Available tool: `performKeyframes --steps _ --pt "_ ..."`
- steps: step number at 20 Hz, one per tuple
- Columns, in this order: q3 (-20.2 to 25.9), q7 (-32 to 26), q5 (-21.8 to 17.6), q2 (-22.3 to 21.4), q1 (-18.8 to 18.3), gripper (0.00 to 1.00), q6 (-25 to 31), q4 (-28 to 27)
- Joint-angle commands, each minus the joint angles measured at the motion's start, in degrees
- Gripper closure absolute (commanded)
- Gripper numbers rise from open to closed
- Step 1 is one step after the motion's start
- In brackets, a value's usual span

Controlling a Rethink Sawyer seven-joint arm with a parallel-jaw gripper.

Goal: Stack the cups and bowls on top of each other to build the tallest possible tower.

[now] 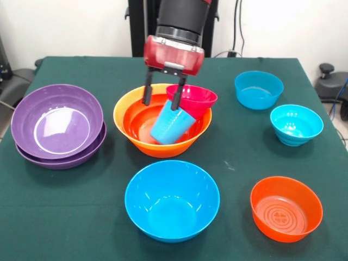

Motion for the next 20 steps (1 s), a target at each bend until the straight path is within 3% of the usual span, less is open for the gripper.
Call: performKeyframes --steps 1,6,15,17,20 --pt "9.24 -16.02 -4.94 -2.24 -6.13 0.00 -10.77 0.35" --pt "8.89 -18.30 -9.55 -2.55 -7.79 0.00 -14.88 -0.38" --pt "7.20 -18.67 -23.46 -1.77 -10.36 0.00 -24.07 -2.59" --pt "7.60 -18.42 -25.34 -1.88 -11.88 0.00 -25.33 -2.91" --pt "9.79 -23.38 -27.16 -2.52 -15.24 0.00 -25.74 -3.47"
